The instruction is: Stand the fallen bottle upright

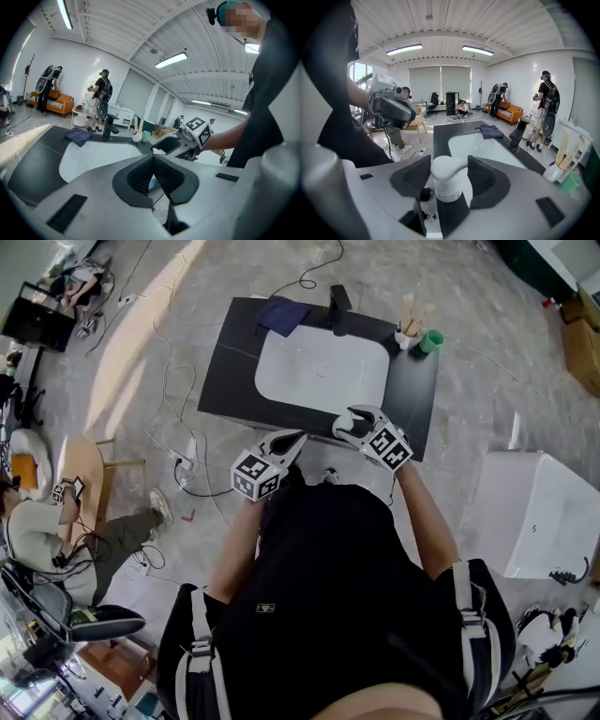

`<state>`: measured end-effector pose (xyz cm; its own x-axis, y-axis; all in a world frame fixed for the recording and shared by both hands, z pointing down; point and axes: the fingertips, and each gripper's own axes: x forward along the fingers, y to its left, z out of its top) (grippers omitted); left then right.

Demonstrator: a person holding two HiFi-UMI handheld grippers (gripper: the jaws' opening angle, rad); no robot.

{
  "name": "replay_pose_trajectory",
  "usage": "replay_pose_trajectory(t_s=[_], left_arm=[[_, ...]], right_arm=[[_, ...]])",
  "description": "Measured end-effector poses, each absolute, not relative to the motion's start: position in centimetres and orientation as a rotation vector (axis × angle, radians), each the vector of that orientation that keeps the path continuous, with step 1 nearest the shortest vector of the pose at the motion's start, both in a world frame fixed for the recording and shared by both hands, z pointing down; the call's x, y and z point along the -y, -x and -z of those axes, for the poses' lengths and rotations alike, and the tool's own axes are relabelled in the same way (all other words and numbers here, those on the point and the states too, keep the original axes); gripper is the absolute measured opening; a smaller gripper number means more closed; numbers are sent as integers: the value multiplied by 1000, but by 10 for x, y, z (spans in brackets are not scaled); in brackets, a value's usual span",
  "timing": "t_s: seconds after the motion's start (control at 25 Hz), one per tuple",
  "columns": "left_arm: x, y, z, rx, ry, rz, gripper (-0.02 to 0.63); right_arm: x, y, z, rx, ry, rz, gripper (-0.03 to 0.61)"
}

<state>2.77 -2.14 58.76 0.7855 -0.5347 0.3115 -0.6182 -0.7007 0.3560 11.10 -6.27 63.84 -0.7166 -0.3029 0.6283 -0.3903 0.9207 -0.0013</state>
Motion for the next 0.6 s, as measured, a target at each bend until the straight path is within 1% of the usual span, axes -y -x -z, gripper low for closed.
replay_pose_trajectory(t_s=[0.2, 0.6], left_arm=[[16, -29, -588, 881, -2526, -257, 15], [13, -32, -586, 886, -2527, -282, 15]], right_arm=[[67, -112, -638, 2431, -532, -148, 313], [64, -130, -628, 2473, -605, -188, 314]])
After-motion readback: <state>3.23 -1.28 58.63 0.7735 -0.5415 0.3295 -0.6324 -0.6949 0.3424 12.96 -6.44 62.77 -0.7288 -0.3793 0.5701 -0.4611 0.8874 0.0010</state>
